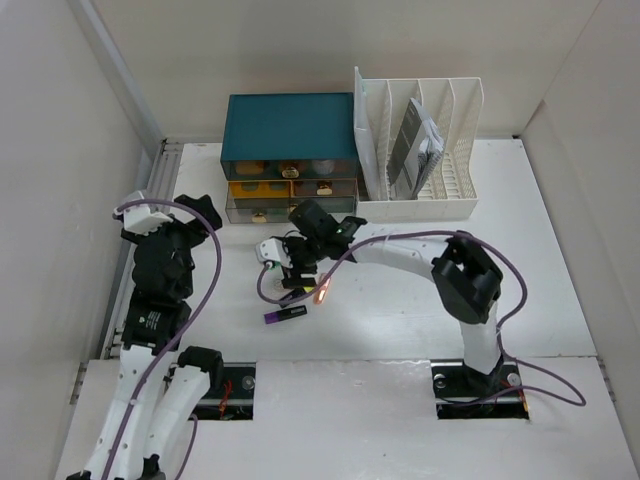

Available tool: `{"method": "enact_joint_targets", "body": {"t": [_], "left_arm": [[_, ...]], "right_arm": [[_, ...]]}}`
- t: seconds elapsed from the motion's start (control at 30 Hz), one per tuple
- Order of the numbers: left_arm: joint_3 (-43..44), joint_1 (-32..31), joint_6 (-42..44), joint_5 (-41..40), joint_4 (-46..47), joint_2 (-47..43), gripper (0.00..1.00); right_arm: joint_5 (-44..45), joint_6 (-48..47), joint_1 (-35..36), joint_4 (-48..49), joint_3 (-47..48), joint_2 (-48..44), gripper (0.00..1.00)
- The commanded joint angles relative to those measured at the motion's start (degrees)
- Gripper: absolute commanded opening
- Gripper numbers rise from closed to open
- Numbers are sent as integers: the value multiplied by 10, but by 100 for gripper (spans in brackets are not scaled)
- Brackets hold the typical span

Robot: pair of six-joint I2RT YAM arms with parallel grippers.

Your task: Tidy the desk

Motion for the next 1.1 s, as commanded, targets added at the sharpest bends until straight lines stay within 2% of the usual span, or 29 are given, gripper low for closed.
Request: {"method": "enact_joint_targets", "body": {"t": [0.0, 0.63, 0.8, 0.83, 1.0, 1.03, 1.07], "left_arm": [[-4, 1, -6, -23, 4, 1, 97], [-4, 1, -11, -1, 4, -22, 97], [-4, 1, -11, -1, 4, -22, 97], [-4, 1, -11, -1, 4, -22, 97], [-4, 1, -11, -1, 4, -22, 97], [-4, 1, -11, -1, 4, -22, 97], [-4, 1, -11, -1, 4, -22, 97]], "right_arm": [[3, -12, 21, -15, 33, 25, 79], [3, 23, 34, -13, 87, 99, 74], [15, 29, 34, -13, 93, 120, 66], [20, 34, 34, -13, 99, 127, 62], [31, 39, 34, -6, 94, 133, 52], [31, 44, 34, -1, 87, 133, 49], [31, 44, 34, -1, 82, 133, 42]]}}
